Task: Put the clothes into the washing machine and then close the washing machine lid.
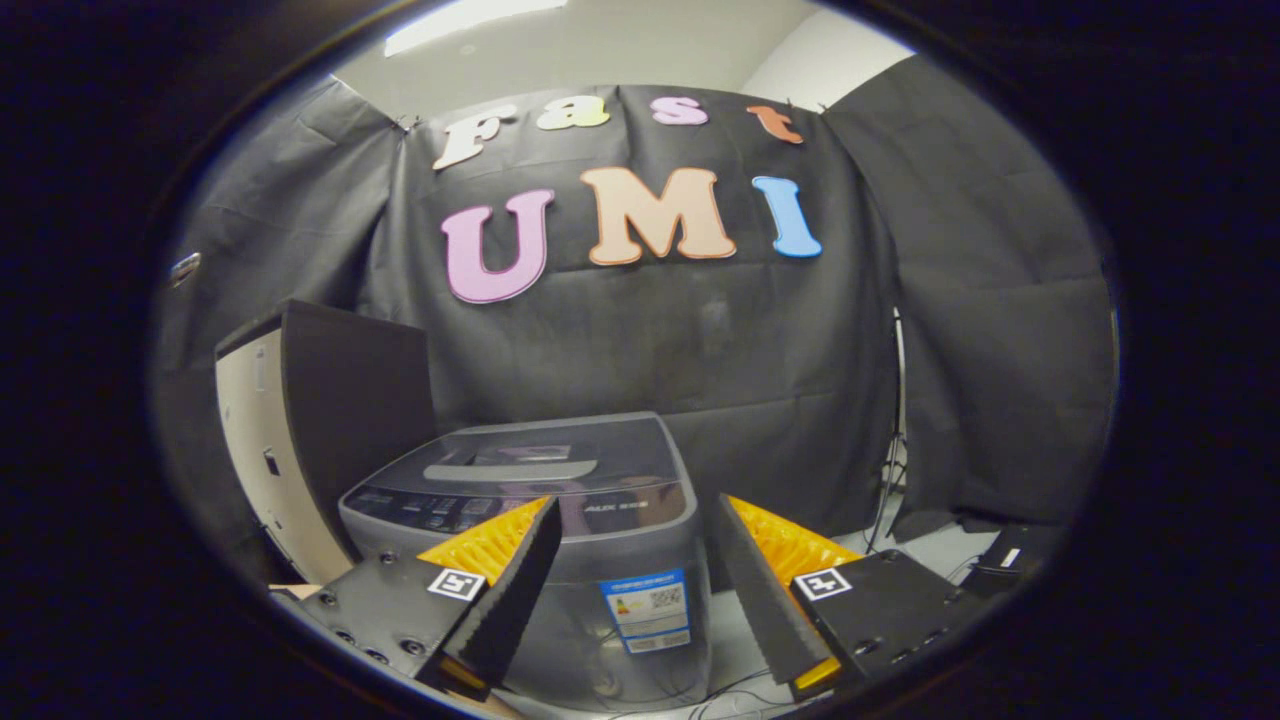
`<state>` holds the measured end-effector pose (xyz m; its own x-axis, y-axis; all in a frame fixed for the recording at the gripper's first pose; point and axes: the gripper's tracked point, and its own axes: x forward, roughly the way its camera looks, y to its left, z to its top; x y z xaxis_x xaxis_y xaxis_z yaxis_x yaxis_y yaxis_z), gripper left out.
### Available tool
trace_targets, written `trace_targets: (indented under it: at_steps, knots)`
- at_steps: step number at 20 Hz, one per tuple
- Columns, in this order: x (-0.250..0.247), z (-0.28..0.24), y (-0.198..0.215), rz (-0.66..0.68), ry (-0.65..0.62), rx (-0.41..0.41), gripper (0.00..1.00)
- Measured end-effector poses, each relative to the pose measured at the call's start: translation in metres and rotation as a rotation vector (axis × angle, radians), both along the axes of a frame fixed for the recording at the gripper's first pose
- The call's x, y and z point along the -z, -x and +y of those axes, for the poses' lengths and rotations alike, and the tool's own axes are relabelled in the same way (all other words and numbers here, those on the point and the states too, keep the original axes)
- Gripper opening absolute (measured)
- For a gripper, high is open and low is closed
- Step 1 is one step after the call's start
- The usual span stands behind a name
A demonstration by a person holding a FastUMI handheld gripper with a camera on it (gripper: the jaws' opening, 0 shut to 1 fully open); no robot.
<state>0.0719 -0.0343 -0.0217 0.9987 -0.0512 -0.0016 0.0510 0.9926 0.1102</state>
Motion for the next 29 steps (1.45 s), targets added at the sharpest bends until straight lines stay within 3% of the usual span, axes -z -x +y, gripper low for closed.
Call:
trace_targets:
  at_steps: [5, 8, 13, 19, 29]
  knots:
    - [-0.01, -0.005, 0.006, -0.037, 0.056, 0.028, 0.96]
    - [0.015, 0.009, 0.005, 0.061, 0.043, -0.029, 0.97]
    - [0.021, 0.019, 0.028, 0.116, 0.102, -0.072, 0.98]
    - [-0.002, 0.02, 0.055, 0.004, 0.1, -0.07, 0.98]
    - [-0.004, 0.02, 0.069, -0.006, 0.092, -0.071, 0.98]
